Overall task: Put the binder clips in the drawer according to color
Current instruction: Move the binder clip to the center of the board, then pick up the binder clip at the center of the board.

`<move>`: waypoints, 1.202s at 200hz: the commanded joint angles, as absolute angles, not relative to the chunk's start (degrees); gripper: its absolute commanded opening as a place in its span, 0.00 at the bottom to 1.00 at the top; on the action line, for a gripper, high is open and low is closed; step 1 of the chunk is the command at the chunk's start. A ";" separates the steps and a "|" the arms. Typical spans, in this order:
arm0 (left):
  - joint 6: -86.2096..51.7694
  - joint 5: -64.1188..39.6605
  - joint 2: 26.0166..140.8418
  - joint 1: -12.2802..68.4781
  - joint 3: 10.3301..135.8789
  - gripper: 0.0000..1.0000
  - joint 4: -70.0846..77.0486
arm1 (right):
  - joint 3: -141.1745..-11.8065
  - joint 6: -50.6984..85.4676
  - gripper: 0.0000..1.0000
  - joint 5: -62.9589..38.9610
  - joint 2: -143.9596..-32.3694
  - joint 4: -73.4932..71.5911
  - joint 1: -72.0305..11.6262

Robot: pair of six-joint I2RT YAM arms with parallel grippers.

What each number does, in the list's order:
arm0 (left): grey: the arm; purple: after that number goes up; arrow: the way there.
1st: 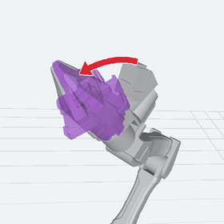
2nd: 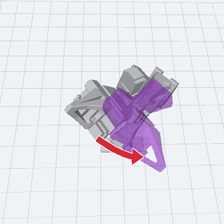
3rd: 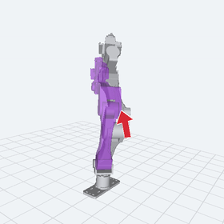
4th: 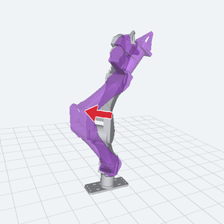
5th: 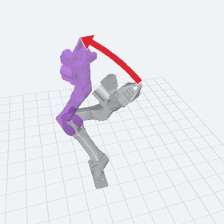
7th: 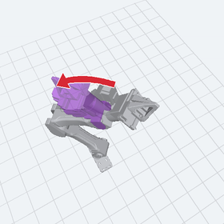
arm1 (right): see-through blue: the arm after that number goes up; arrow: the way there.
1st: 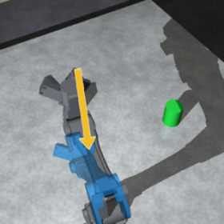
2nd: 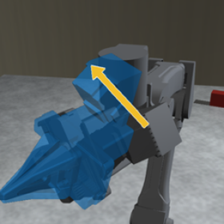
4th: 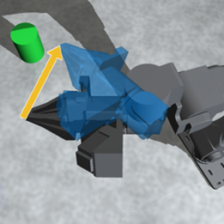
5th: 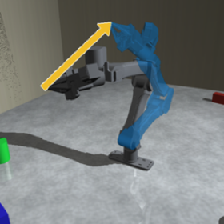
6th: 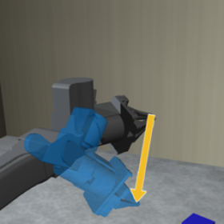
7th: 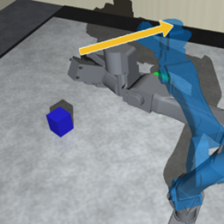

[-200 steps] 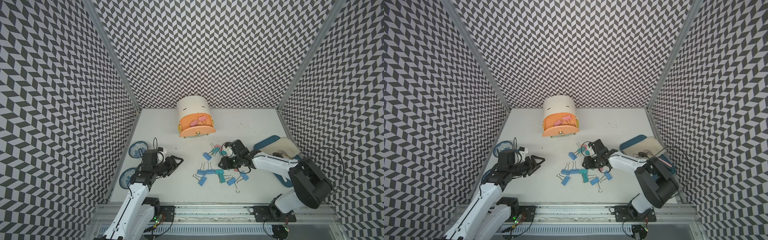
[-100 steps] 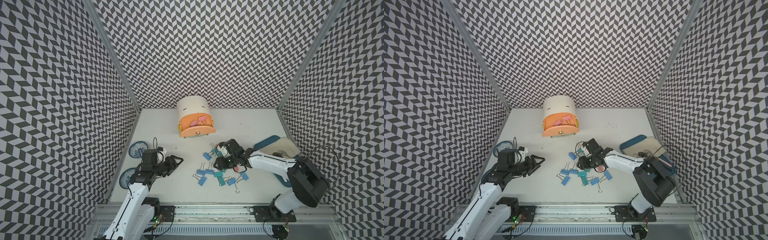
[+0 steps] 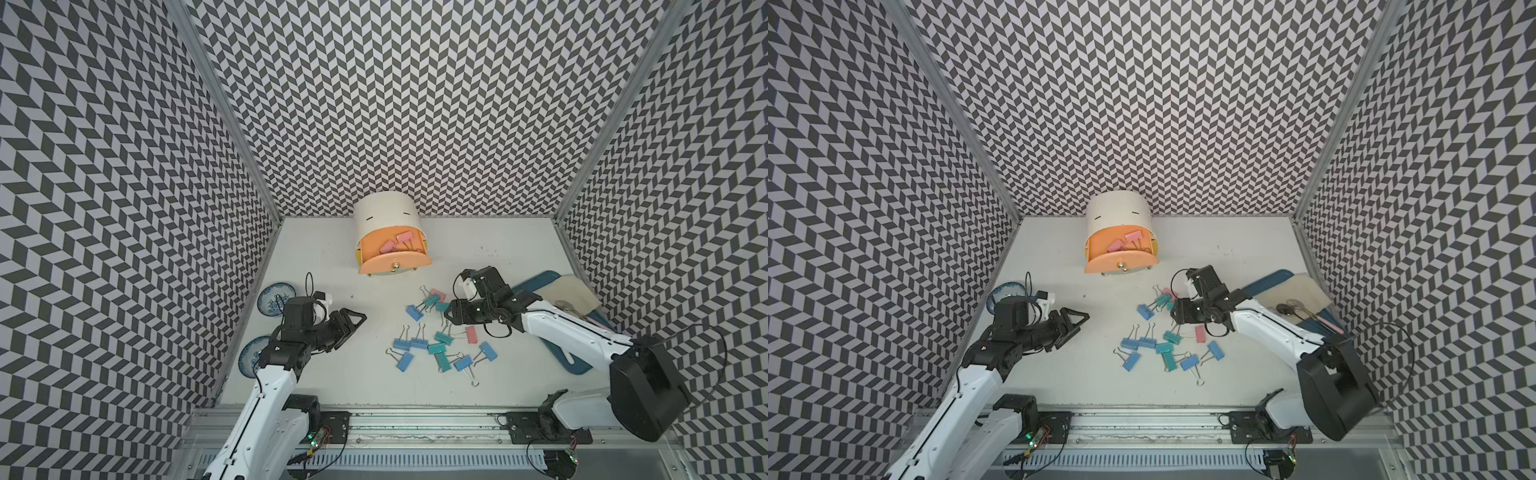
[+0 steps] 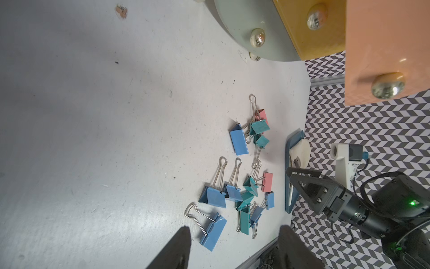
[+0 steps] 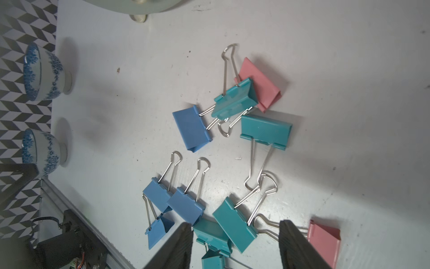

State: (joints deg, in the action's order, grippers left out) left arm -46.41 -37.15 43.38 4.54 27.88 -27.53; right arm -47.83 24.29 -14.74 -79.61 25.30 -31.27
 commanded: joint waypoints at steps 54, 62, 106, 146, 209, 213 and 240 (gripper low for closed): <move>-46.83 -36.54 43.32 5.36 28.90 0.64 -26.80 | -39.73 25.93 0.65 -17.49 -75.40 24.28 -30.56; -46.76 -36.47 43.42 5.36 28.91 0.64 -26.72 | -38.96 26.17 0.65 -17.96 -75.01 24.26 -30.59; -46.58 -36.45 44.20 5.33 29.15 0.64 -26.37 | -36.10 26.46 0.65 -18.38 -71.23 26.01 -30.67; -46.49 -36.56 44.91 5.34 29.26 0.64 -25.85 | -35.60 27.51 0.65 -17.31 -71.48 26.87 -30.76; -46.49 -36.64 45.47 5.36 29.01 0.64 -25.23 | -36.60 28.39 0.66 -14.81 -74.73 27.27 -31.14; -46.48 -36.72 45.65 5.36 29.07 0.64 -25.15 | -36.69 28.44 0.66 -14.70 -75.01 27.04 -31.16; -45.72 -36.66 46.82 5.41 30.00 0.64 -25.36 | -37.36 29.18 0.66 -13.99 -76.79 25.86 -31.12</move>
State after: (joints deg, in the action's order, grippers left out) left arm -46.57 -36.80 46.15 5.13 27.90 -26.59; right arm -35.90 28.23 -15.88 -75.24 27.88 -30.94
